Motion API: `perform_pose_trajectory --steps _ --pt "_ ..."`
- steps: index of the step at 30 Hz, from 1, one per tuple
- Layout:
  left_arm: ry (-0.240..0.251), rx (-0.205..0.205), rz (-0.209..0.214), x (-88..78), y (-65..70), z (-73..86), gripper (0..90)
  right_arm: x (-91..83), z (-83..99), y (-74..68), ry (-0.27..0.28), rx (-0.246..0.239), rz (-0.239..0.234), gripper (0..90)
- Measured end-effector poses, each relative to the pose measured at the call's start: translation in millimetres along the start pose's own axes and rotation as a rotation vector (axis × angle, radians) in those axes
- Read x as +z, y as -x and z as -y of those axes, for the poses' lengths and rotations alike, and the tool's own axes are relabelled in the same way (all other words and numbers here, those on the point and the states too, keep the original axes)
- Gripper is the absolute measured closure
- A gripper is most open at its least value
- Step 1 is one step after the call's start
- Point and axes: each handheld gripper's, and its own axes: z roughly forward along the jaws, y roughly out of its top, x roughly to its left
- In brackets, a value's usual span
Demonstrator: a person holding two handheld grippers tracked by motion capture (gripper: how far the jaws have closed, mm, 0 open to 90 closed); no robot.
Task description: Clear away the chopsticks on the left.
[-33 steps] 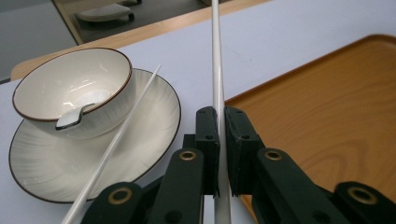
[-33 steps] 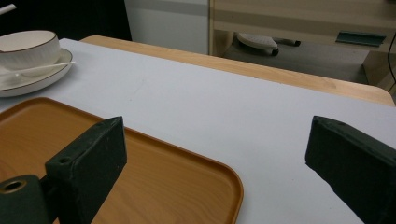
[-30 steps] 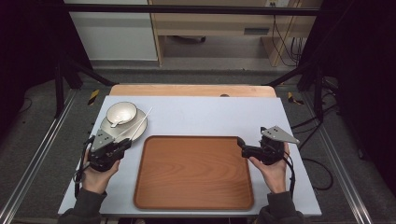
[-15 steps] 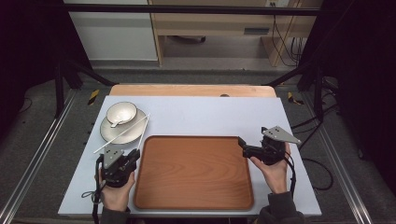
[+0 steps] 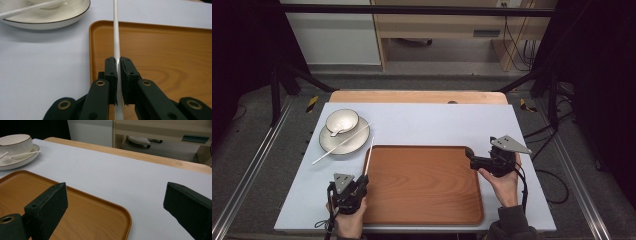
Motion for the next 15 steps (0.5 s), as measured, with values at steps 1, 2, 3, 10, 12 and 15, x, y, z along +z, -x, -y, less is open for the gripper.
perform_pose_trajectory --steps 1,2,3,10,12,15 --pt "-0.006 -0.001 -0.003 1.6 1.1 1.8 84.0 0.1 0.3 0.5 -0.003 -0.004 0.002 5.7" --pt "-0.013 0.003 -0.006 3.2 2.1 3.5 84.0 0.3 0.4 0.5 -0.005 -0.003 0.0 5.7" --pt "-0.024 0.007 -0.008 4.4 2.8 4.9 84.0 0.6 0.6 0.2 -0.003 -0.003 0.002 5.7" --pt "-0.066 0.02 -0.026 12.3 8.4 9.1 84.1 1.3 0.9 -0.5 -0.008 -0.006 0.003 5.6" --pt "-0.087 0.02 -0.034 15.0 8.3 9.6 84.0 1.0 0.8 -0.7 -0.008 -0.001 0.002 5.6" --pt "-0.102 0.017 -0.05 16.7 8.2 8.7 84.0 0.7 0.7 -0.4 -0.007 -0.003 0.003 5.6"
